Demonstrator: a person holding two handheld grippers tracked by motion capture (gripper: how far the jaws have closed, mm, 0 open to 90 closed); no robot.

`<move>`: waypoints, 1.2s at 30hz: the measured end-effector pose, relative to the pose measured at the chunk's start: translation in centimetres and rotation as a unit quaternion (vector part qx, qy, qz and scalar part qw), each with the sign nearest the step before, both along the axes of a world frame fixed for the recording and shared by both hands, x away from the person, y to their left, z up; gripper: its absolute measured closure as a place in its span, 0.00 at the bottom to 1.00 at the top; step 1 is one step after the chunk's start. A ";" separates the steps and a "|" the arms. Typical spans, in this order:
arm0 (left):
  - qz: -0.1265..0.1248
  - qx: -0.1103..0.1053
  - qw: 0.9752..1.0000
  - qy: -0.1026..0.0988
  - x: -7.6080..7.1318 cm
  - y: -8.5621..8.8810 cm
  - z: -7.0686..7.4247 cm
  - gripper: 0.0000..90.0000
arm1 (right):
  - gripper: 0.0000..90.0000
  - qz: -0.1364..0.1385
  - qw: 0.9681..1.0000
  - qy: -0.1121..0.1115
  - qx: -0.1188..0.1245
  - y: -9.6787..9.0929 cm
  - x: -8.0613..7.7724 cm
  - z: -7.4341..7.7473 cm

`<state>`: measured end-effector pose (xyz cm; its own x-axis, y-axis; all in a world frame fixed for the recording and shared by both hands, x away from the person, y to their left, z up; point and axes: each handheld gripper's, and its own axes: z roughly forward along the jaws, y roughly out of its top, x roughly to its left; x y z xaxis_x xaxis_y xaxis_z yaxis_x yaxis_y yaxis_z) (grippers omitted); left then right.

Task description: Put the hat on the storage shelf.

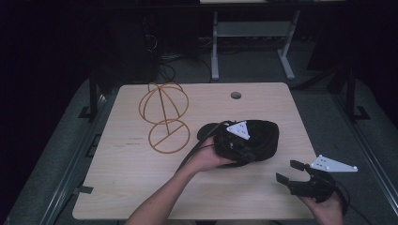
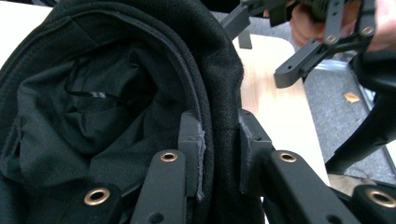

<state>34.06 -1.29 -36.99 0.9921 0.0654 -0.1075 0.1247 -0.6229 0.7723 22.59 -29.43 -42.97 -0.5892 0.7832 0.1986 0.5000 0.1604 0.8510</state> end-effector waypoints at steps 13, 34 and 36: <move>0.002 -0.068 0.997 0.019 0.1 2.4 2.8 0.83 | 0.20 0.029 0.999 -0.036 0.022 2.2 0.4 1.1; -0.021 -0.121 0.992 0.008 -1.2 3.0 6.9 0.82 | 0.15 0.008 0.995 -0.089 0.054 3.4 2.0 2.3; -0.022 -0.125 0.992 0.006 -1.3 3.1 7.1 0.82 | 0.16 0.008 0.994 -0.095 0.062 3.4 2.1 2.4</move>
<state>32.78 1.82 -29.85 0.9919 -0.0084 -0.1267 0.1116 -0.4180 0.9015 24.74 -25.98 -40.59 -0.6372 0.7500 0.1774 0.3273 0.0550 0.9433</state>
